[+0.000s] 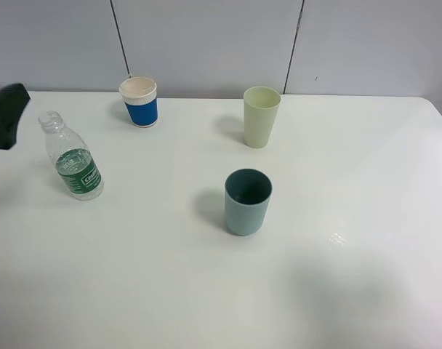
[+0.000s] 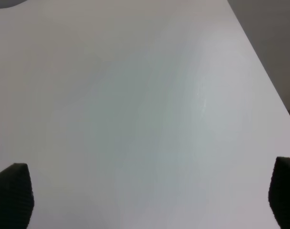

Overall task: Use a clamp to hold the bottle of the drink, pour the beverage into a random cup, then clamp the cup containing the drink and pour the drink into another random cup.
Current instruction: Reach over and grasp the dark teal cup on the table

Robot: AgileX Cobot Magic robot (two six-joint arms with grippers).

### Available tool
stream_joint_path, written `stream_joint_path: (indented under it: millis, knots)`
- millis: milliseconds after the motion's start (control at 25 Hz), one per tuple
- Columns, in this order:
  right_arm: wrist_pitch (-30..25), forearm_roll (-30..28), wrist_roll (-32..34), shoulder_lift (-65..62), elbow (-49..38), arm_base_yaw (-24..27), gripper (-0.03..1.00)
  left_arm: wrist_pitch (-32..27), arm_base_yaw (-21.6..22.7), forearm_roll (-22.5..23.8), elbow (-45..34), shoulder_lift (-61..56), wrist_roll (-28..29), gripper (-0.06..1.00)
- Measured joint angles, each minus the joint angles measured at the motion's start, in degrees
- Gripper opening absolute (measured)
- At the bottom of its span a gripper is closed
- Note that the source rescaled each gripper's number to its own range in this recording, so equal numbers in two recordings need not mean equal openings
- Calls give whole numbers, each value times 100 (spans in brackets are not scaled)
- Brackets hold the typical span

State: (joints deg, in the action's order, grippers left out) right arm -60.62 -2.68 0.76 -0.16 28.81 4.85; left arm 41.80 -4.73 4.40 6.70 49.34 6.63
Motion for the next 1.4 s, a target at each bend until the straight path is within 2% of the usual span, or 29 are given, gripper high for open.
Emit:
stream_joint_path:
  millis: [120,240,600,800,1080,1280,1400]
  knots:
    - [0,0,0,0,0,0,100,-692,0,-26,417,-673,8,99]
    - [0,0,0,0,0,0,100,-1698,0,-26,983,-1120,8,99]
    - [0,0,0,0,0,0,100,-5576,0,-43,2780,-1927,-291,99]
    - [0,0,0,0,0,0,100,-7528,0,-48,3427,-2352,-518,99]
    - [0,0,0,0,0,0,100,-9027,0,-48,3555,-3354,-528,99]
    - [0,0,0,0,0,0,100,-9641,0,-48,3541,-3976,-528,99]
    - [0,0,0,0,0,0,100,-9808,0,-93,3344,-4329,-528,99]
